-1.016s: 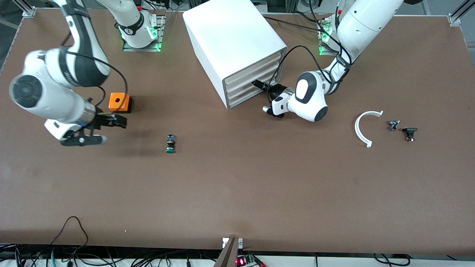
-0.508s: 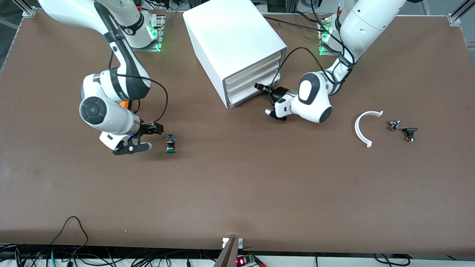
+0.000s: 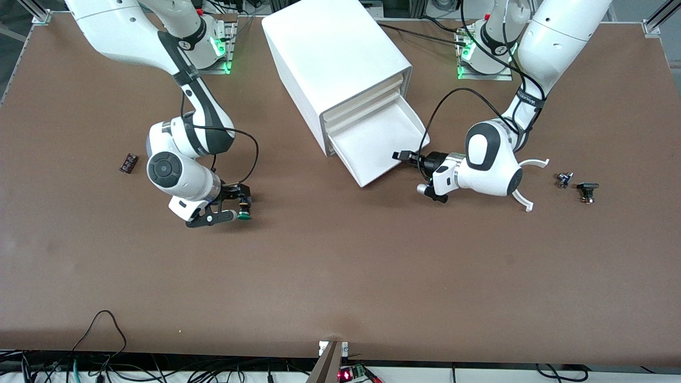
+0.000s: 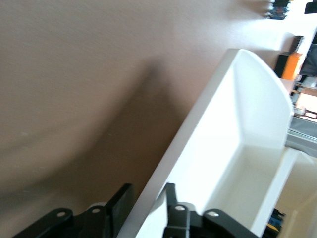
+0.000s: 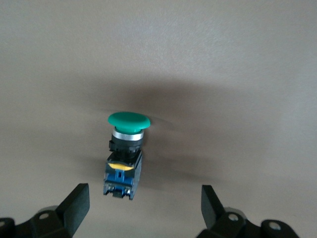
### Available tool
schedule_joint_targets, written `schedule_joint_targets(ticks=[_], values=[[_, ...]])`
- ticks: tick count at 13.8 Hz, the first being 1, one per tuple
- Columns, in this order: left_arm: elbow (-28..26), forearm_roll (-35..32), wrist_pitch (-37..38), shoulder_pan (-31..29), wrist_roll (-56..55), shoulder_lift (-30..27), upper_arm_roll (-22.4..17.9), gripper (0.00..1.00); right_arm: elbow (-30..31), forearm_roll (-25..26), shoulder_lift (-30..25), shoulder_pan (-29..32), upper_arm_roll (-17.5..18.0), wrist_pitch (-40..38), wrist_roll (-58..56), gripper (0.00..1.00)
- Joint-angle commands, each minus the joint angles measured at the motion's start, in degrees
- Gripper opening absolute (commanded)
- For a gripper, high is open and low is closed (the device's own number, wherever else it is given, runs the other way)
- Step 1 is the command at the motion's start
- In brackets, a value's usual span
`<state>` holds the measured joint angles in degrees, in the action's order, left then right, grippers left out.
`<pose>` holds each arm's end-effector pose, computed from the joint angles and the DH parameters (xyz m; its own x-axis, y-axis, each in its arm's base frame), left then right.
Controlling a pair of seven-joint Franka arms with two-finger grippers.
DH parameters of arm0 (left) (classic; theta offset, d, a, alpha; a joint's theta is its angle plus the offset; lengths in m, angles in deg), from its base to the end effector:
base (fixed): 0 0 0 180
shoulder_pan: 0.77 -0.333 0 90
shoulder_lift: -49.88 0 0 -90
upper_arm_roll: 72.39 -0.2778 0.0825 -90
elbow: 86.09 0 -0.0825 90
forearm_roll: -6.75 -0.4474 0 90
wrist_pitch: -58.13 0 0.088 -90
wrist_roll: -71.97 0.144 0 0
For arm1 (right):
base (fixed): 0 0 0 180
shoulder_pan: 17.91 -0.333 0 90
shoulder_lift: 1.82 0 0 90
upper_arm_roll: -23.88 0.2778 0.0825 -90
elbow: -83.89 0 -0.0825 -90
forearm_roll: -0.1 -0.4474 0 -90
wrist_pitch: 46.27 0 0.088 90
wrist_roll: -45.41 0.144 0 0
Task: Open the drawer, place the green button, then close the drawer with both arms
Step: 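Lift the green button with the right gripper while the left gripper withdraws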
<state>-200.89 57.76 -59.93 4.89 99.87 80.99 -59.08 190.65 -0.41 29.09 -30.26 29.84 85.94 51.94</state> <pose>0.5190 -0.2629 0.0700 0.9144 -0.2870 -0.2854 0.0158 -0.6791 0.7338 0.6164 0.2073 0.1039 0.9773 0.1875 -0.0991 0.1834 -0.9818 -0.0484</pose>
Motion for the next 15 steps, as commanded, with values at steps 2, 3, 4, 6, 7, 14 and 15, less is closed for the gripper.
schedule_joint_targets(ticks=[2, 3, 4, 6, 7, 14, 15], values=[[0.54, -4.15, -5.13, -0.29, -1.28, -3.85, -1.71, 1.00, 0.72, 0.25, 1.60, -1.09, 0.02, 3.05, 0.05, 1.00], [0.45, -4.60, -7.51, -3.52, -1.80, -6.74, -1.71, 1.00, 0.81, 0.34, 2.04, -1.88, -0.07, 3.84, -0.03, 1.00], [0.45, -4.26, -8.32, -5.90, -1.89, -8.94, -1.71, 1.00, 0.72, 0.78, 2.57, -2.58, -0.07, 4.02, -0.03, 1.00], [0.45, -2.68, -9.81, -8.11, -1.89, -12.46, -1.71, 1.00, 0.72, 3.32, 3.19, -3.47, -0.07, 4.20, 0.14, 1.00], [0.45, -3.63, -9.64, -8.38, -1.72, -15.18, -1.80, 1.00, 0.81, 3.42, 3.45, -3.47, -0.07, 4.20, 0.32, 1.00], [6.49, -44.55, 8.68, -10.58, -5.99, -35.67, -2.15, 1.00, 0.20, 3.42, 3.72, -3.38, -0.16, 3.76, 0.85, 0.16], [8.17, -46.94, 13.77, -10.41, -8.46, -37.08, -2.23, 1.00, -0.06, 3.33, 3.63, -3.38, -0.24, 3.67, 1.28, 0.13]])
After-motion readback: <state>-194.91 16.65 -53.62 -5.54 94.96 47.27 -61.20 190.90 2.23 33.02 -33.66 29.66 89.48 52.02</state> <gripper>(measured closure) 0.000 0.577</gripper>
